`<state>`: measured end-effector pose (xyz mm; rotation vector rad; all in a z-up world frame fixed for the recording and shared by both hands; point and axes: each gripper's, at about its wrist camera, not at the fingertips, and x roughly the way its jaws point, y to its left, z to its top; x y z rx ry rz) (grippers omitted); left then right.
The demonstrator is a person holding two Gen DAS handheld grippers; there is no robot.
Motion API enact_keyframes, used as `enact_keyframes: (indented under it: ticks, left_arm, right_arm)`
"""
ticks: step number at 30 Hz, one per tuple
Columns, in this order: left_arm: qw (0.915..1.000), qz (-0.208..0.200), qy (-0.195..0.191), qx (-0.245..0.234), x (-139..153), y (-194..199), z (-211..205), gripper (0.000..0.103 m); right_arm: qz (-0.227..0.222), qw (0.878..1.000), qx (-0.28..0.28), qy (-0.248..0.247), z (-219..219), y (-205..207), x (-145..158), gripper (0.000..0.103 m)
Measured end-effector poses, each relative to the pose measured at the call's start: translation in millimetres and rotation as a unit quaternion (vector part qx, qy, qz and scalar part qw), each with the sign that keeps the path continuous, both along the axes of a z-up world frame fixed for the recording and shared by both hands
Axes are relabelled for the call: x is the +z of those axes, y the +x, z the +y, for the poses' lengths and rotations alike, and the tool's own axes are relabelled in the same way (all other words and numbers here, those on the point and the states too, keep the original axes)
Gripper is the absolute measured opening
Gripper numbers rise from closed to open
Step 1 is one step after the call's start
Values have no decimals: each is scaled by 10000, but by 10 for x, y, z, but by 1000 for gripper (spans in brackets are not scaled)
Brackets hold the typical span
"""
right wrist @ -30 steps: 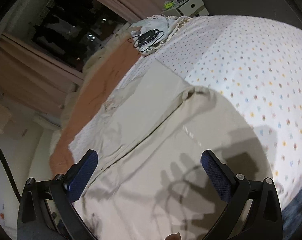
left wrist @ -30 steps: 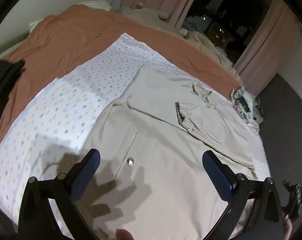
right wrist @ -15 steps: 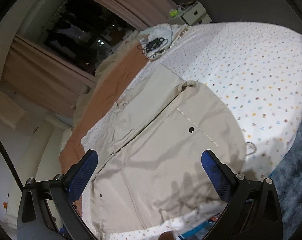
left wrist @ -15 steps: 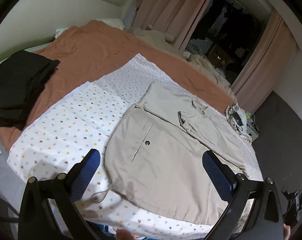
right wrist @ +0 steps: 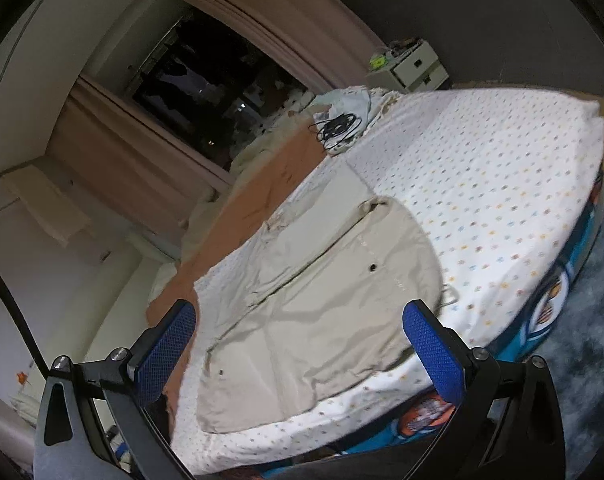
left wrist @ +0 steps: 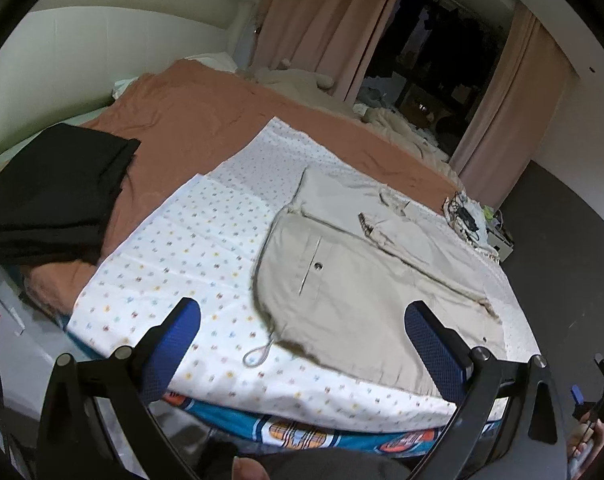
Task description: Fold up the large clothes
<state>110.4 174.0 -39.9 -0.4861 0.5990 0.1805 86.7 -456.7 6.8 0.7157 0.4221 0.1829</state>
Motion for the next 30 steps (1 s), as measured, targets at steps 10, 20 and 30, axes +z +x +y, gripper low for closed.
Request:
enact_keyframes:
  ticks: [10,20,30]
  left_arm:
    - [9992,68,-359,-139,-196,-169,59,103]
    - [9961,267,-708,-448,-667,122,174,103]
    - [9904,684,-1061,-564,-1159,662,263,67]
  right_arm:
    - [479,9988,9,-138,-327,-138,-467,103]
    - [921,9951,208,-309,-276,318,-758,101]
    - [1353,9890,591,79,-120,1074,-1076,64]
